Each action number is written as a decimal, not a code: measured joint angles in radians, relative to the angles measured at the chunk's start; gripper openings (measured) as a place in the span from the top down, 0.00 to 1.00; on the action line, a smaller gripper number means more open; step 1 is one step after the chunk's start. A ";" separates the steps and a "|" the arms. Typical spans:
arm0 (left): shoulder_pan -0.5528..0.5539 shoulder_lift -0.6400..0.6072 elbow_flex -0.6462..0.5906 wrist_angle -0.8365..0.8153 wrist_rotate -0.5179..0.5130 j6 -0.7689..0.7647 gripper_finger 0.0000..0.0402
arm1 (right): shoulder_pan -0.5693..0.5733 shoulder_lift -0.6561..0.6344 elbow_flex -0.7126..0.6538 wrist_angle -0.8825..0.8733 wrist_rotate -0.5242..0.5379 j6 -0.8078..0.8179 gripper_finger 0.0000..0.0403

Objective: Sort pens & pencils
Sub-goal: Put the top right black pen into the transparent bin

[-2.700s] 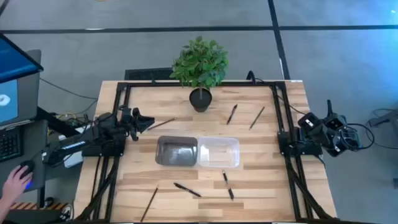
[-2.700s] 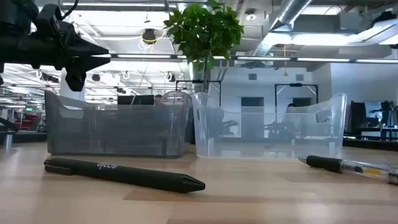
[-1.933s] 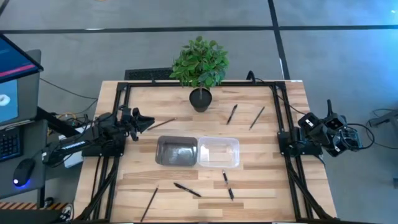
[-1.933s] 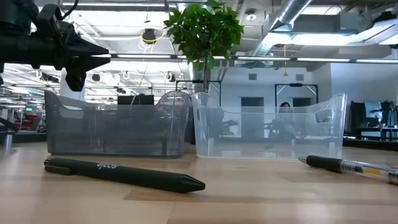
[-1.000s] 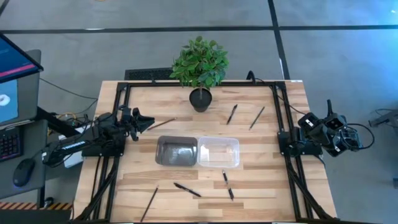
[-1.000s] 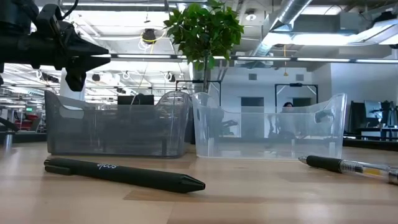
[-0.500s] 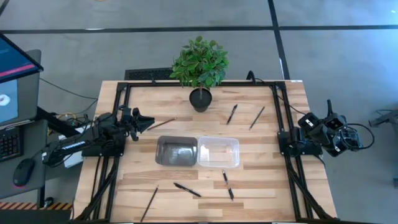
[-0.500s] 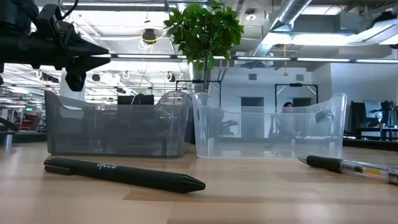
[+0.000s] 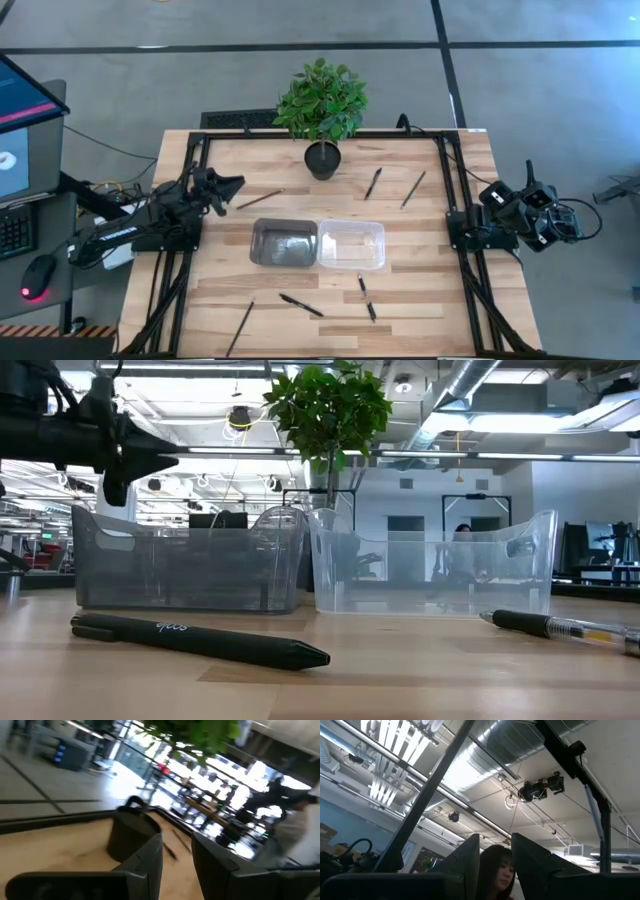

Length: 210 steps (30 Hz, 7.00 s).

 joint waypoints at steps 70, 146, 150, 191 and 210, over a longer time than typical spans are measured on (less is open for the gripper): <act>-0.001 0.000 0.000 -0.002 0.139 0.225 0.77 | 0.000 0.014 0.000 -0.907 0.821 -0.733 0.66; -0.001 0.000 0.000 -0.030 0.005 0.497 0.77 | -0.157 0.902 0.054 -0.741 1.150 -0.621 0.66; -0.001 0.000 0.000 -0.030 0.005 0.474 0.77 | -0.156 0.902 0.054 -0.745 1.150 -0.620 0.67; -0.001 0.000 0.000 -0.029 0.003 0.471 0.77 | -0.196 0.946 0.534 -1.624 1.150 -0.653 0.37; -0.001 0.000 0.000 -0.030 0.003 0.482 0.77 | -0.283 1.131 0.742 -1.637 1.153 -1.134 0.37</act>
